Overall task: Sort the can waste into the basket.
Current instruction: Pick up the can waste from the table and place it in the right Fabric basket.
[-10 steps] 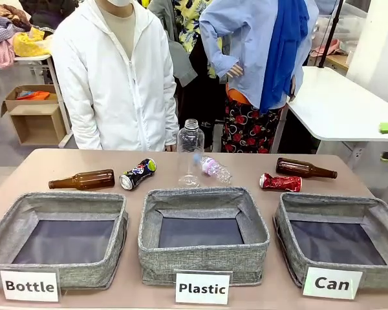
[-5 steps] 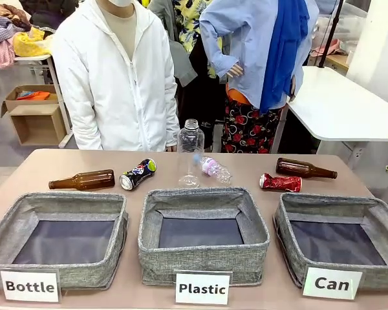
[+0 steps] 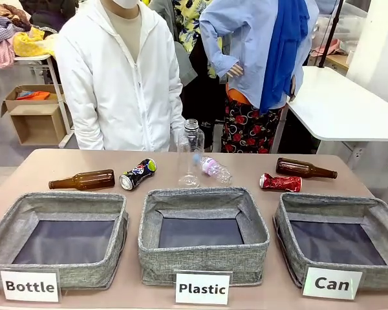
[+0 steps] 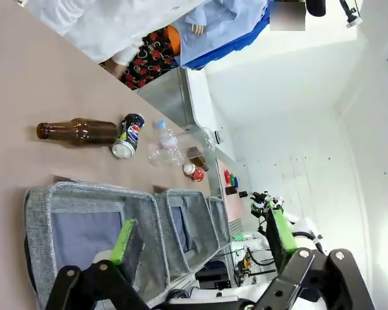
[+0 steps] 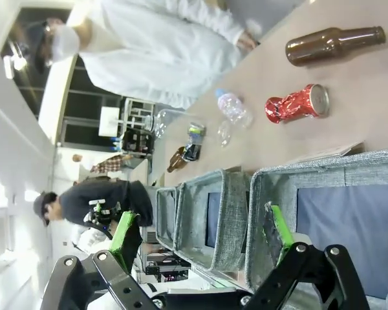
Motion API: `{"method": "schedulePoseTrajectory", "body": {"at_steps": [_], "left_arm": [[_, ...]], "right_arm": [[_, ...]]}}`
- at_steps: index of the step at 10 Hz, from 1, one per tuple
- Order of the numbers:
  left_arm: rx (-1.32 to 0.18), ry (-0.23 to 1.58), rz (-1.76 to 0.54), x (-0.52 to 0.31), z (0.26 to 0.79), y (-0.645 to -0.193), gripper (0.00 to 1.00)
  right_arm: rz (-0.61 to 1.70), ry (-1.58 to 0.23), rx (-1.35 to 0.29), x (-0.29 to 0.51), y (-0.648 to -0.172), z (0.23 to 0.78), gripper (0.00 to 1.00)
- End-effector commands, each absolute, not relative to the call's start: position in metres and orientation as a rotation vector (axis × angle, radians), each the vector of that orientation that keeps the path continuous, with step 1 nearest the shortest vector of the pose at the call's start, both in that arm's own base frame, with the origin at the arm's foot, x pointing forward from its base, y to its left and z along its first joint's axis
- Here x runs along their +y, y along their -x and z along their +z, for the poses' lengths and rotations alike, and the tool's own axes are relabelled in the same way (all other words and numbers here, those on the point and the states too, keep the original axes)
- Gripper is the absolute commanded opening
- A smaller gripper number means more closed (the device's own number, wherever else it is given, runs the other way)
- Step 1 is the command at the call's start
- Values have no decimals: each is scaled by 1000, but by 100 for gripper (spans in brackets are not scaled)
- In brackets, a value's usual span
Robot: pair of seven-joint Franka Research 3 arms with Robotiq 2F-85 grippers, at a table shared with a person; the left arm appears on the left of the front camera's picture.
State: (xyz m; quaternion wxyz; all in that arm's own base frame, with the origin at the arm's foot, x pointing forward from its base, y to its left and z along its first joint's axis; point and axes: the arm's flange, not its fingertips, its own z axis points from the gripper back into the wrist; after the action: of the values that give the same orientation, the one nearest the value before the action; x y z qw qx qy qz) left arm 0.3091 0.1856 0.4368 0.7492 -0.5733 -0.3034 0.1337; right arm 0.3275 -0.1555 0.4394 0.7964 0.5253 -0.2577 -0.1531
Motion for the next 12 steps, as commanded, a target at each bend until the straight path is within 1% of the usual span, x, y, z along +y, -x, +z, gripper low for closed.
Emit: {"method": "schedulePoseTrajectory", "body": {"at_steps": [1, 3, 4, 5, 6, 7, 8, 9, 10, 11, 12], "left_arm": [[-677, 1148, 172, 157, 458, -318, 100], [-633, 945, -65, 103, 502, -358, 100], [-610, 873, -133, 82, 507, -372, 100], [-545, 845, -295, 44, 512, -391, 100], [-542, 766, -313, 16, 513, -412, 100], [-475, 712, -412, -12, 511, -429, 100], [-448, 606, -492, -37, 502, -439, 100], [-447, 458, -571, -64, 490, -439, 100], [-480, 328, -546, -77, 485, -438, 100], [-577, 237, -326, -68, 503, -424, 100], [-443, 471, -573, -79, 488, -441, 100]], "right_arm": [[-316, -1146, -585, -155, -332, 440, 100], [-316, -1146, -585, -155, -332, 440, 100], [-316, -1146, -585, -155, -332, 440, 100], [-316, -1146, -585, -155, -332, 440, 100], [-316, -1146, -585, -155, -332, 440, 100], [-316, -1146, -585, -155, -332, 440, 100], [-316, -1146, -585, -155, -332, 440, 100], [-316, -1146, -585, -155, -332, 440, 100], [-316, -1146, -585, -155, -332, 440, 100], [-316, -1146, -585, -155, -332, 440, 100], [-316, -1146, -585, -155, -332, 440, 100]]}}
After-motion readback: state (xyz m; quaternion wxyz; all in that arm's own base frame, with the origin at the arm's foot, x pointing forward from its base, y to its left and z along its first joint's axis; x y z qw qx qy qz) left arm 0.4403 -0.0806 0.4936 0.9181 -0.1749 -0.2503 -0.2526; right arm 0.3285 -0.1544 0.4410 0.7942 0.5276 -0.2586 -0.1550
